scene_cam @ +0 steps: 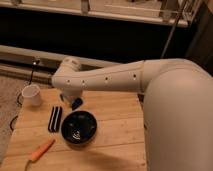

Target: Place the white sponge in the ceramic bowl

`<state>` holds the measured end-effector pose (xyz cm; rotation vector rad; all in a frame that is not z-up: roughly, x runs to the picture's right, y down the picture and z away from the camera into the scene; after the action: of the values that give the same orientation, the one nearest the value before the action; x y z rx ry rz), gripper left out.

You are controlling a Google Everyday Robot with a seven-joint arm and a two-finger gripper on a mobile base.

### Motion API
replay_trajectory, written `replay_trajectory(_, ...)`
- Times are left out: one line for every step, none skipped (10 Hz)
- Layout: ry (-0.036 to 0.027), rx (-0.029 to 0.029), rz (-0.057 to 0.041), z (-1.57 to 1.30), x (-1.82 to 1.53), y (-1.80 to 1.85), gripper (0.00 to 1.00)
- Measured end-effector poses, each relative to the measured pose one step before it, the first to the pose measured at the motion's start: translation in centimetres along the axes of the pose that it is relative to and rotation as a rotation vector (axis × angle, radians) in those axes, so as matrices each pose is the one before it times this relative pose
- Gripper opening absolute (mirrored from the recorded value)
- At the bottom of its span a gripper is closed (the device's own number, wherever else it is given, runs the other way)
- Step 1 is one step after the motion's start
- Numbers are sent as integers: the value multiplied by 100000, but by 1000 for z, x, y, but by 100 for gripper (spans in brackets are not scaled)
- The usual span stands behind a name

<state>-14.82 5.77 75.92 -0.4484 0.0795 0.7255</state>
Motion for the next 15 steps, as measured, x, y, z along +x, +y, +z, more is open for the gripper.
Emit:
replay_trajectory(3556, -125, 323, 847, 1312, -158, 0)
replay_trajectory(4144, 584, -740, 916, 1255, -55, 0)
replay_trajectory(4438, 315, -1027, 1018, 1295, 132, 0)
replay_trajectory(3142, 69, -1250, 752, 877, 314, 0)
replay_trajectory(4245, -775, -2431, 1088, 1118, 992, 0)
replay_trajectory(2691, -1045, -1936, 764, 668, 932, 0)
replay_trajectory(2142, -844, -1742, 646, 565, 764, 0)
replay_trajectory(2802, -1338, -3214, 793, 581, 1355, 0)
replay_trajectory(2546, -488, -2954, 637, 319, 1117, 4)
replay_trajectory(1992, -99, -1930, 500, 54, 786, 12)
replay_trajectory(1416, -94, -894, 398, -176, 467, 22)
replay_trajectory(412, -223, -243, 166, -418, 225, 32)
replay_trajectory(125, -426, -253, 85, -452, 258, 40)
replay_trajectory(-7, -883, -73, 104, -558, 267, 51)
replay_trajectory(-133, -1120, 180, 50, -399, 148, 60)
